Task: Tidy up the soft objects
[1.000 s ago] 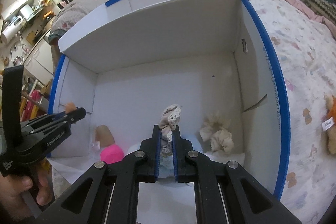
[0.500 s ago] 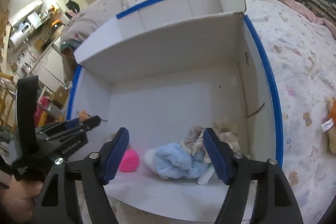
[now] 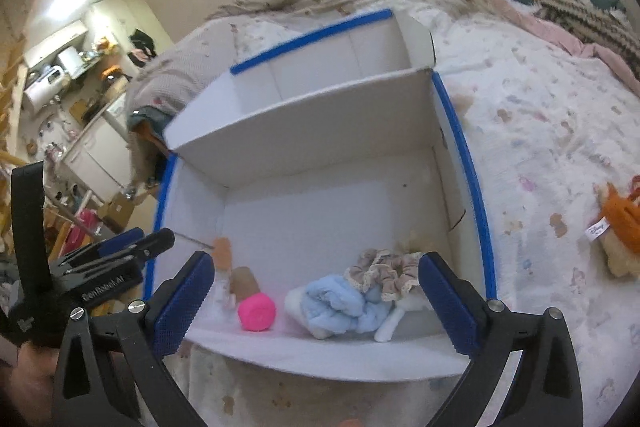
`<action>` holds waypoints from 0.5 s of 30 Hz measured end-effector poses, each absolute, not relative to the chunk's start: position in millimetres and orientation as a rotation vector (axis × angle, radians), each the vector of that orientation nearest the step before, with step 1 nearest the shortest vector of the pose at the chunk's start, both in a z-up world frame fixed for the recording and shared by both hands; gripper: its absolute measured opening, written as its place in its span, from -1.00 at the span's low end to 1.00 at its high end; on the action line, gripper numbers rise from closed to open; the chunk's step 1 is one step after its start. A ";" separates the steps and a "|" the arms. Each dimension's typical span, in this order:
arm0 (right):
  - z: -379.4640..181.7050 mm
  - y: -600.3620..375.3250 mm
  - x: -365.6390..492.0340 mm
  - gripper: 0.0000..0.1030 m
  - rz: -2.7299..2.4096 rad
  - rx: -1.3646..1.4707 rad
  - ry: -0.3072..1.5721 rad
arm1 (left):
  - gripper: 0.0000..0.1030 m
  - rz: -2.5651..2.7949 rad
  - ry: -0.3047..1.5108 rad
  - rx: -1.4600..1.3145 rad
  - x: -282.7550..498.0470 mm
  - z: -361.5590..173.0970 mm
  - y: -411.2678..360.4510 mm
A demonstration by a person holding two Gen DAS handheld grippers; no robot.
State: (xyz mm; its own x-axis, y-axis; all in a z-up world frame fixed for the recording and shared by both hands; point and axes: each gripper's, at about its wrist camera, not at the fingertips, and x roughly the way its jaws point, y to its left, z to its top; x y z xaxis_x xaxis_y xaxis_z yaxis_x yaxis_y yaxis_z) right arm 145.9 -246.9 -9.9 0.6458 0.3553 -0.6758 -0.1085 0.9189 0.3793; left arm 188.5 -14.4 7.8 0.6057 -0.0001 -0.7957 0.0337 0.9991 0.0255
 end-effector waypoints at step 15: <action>-20.8 -230.5 56.4 1.00 0.227 0.180 0.760 | 0.19 0.042 0.791 0.023 82.8 11.7 25.2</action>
